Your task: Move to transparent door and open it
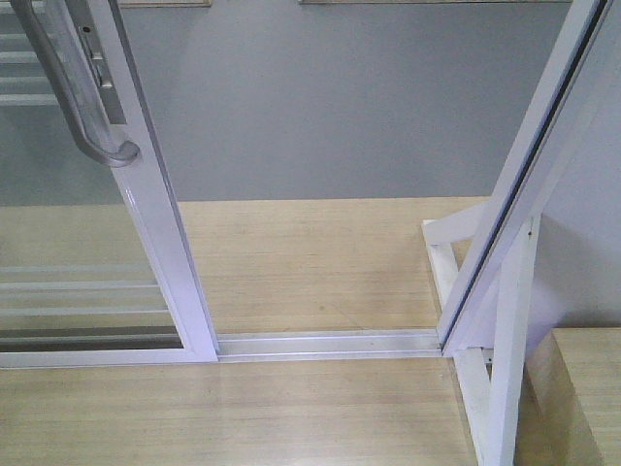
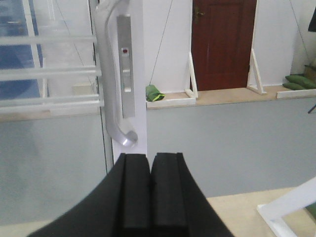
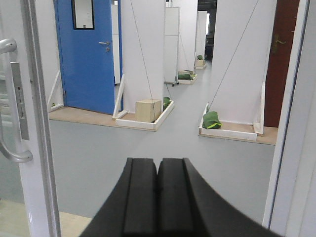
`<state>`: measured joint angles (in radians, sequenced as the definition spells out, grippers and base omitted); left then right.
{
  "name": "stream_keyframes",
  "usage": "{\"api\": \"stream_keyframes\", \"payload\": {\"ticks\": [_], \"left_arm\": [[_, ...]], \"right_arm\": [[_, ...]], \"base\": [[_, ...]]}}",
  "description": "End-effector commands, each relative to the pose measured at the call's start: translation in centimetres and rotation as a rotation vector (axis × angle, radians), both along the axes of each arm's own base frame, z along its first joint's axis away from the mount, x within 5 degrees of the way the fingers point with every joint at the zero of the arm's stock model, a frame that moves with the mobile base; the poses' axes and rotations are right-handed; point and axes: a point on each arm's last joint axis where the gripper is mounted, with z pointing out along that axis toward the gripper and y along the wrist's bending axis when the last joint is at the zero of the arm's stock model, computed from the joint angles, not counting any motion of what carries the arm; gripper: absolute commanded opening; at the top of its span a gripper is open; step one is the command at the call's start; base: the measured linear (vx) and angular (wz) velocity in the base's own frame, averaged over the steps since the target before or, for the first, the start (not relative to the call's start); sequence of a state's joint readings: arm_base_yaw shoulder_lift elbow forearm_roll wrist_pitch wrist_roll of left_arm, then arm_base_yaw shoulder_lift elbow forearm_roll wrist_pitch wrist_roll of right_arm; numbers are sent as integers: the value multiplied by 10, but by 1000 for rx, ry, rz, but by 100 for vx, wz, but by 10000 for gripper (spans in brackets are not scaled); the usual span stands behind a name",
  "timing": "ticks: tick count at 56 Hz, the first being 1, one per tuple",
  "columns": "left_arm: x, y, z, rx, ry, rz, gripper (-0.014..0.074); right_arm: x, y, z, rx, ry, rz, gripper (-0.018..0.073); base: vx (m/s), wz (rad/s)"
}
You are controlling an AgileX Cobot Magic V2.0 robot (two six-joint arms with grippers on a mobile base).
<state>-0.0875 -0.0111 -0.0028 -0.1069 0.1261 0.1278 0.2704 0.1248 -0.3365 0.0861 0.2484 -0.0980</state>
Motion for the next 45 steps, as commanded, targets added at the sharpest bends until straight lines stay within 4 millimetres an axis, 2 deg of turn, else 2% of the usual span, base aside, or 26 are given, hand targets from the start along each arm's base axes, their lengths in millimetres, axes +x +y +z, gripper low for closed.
{"api": "stream_keyframes", "payload": {"ticks": [1, 45], "left_arm": [[-1, 1, 4, -22, -72, 5, -6], [-1, 1, 5, 4, -74, 6, -6]], "right_arm": [[-1, -1, 16, 29, -95, -12, -9], [-1, -1, 16, 29, -93, -11, -9]], "base": [[0, 0], [0, 0]]}}
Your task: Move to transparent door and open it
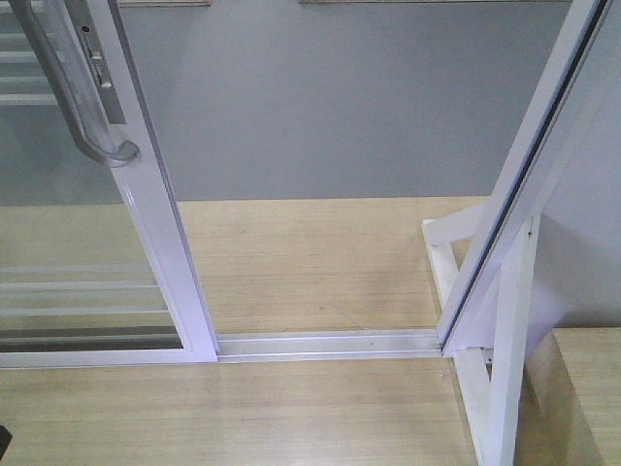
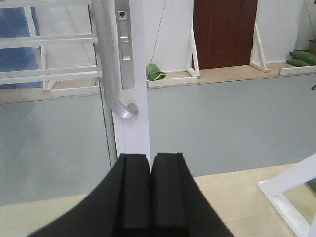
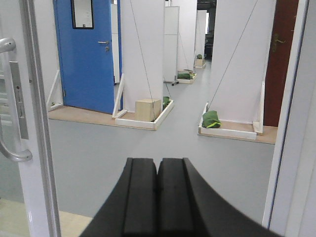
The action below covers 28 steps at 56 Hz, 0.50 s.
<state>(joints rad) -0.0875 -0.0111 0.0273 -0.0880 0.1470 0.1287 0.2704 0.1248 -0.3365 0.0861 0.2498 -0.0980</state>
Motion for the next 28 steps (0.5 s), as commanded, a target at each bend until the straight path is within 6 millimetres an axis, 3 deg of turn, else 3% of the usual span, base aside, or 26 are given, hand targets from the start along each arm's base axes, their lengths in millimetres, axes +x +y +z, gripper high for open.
{"api": "stream_keyframes", "payload": {"ticks": [1, 19, 24, 28], "left_arm": [[-2, 1, 17, -20, -123, 6, -6], [-2, 1, 17, -20, -123, 6, -6], [-2, 1, 17, -20, -123, 6, -6], [-2, 1, 17, -20, -123, 6, -6]], "right_arm": [[-1, -1, 16, 29, -94, -11, -9], [1, -1, 12, 1, -96, -19, -9], [7, 0, -7, -16, -74, -25, -9], [12, 1, -34, -10, -50, -27, -9]], "base": [[0, 0], [0, 0], [0, 0], [0, 0]]}}
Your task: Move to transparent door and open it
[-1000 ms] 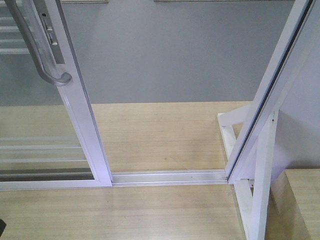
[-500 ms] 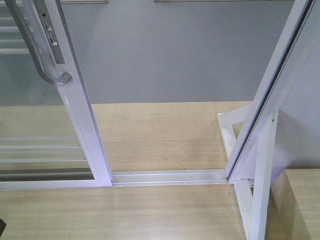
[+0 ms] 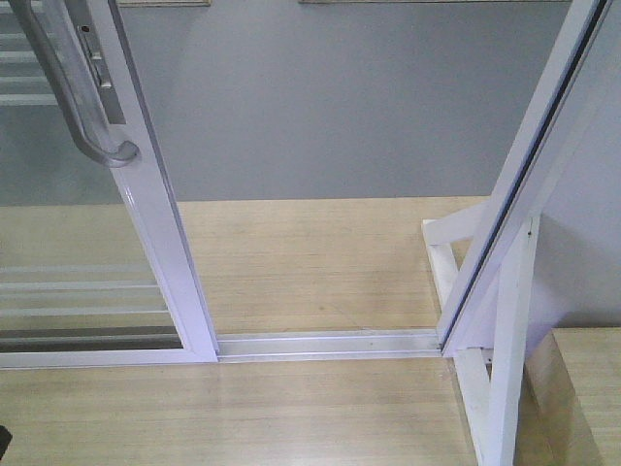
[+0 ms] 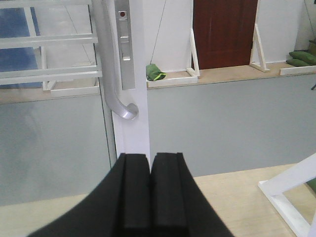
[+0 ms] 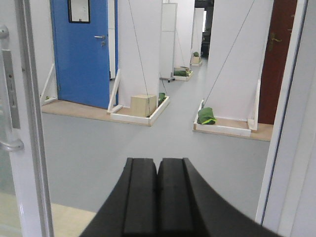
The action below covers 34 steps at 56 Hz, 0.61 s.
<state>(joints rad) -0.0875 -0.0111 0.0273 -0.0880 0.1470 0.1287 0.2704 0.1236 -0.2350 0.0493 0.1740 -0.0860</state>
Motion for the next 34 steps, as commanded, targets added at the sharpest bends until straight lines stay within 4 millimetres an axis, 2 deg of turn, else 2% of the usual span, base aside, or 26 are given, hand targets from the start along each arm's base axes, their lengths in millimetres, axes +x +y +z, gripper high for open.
{"api": "stream_keyframes", "payload": {"ticks": [1, 9, 12, 22, 34], "left_arm": [[-2, 1, 17, -20, -123, 6, -6], [-2, 1, 17, -20, -123, 6, -6], [-2, 1, 17, -20, -123, 6, -6], [-2, 1, 17, -20, -123, 6, -6], [-2, 1, 17, -20, -123, 6, -6]], "right_arm": [[5, 0, -12, 22, -65, -12, -9], [6, 0, -63, 101, -36, -13, -9], [3, 0, -66, 105, 4, -12, -9], [-1, -2, -67, 82, -24, -26, -9], [1, -9, -67, 67, -31, -146, -9]], "base": [[0, 0], [0, 0], [0, 0], [0, 0], [0, 0]]}}
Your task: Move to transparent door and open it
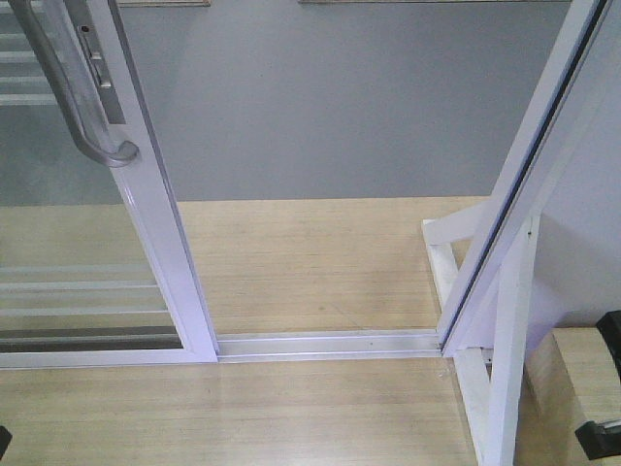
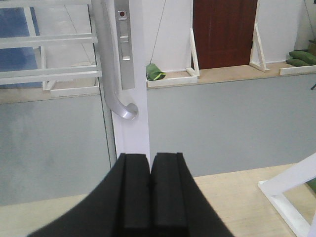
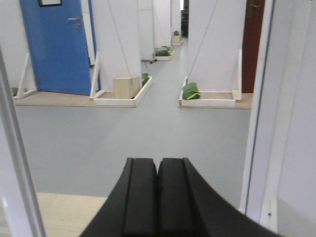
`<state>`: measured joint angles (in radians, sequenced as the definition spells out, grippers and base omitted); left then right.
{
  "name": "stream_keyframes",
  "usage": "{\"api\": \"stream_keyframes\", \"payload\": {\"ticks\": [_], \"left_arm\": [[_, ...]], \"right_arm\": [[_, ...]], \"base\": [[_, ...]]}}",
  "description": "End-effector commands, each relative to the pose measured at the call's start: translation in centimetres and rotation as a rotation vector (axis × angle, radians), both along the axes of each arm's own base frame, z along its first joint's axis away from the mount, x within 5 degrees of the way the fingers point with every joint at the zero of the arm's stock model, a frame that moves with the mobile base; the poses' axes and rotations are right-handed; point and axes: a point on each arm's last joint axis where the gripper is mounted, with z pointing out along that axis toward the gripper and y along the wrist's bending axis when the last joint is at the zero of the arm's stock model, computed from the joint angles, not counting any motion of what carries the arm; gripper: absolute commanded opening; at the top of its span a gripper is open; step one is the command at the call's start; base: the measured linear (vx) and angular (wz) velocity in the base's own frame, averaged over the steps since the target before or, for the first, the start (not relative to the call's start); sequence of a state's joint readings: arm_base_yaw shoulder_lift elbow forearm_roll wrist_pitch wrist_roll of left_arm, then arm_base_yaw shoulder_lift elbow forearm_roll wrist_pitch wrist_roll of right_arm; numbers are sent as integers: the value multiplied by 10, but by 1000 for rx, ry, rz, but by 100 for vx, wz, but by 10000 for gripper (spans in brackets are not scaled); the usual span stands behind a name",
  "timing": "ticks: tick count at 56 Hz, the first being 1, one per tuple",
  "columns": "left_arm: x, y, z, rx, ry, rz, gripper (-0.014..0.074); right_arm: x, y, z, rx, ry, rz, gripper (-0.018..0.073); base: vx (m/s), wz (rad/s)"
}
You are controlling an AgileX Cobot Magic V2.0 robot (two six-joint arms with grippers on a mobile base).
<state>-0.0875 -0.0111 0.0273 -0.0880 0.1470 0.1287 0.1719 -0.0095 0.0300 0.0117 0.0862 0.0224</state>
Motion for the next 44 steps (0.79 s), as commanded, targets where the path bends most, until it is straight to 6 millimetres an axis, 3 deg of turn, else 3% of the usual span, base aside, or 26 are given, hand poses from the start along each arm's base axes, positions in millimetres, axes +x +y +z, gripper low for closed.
{"api": "stream_keyframes", "payload": {"ticks": [1, 44], "left_arm": [[-2, 1, 17, -20, -123, 6, -6], [-2, 1, 17, -20, -123, 6, -6]], "right_arm": [[-1, -3, 7, 1, -90, -50, -9], [-1, -4, 7, 0, -90, -74, -9]], "base": [[0, 0], [0, 0]]}}
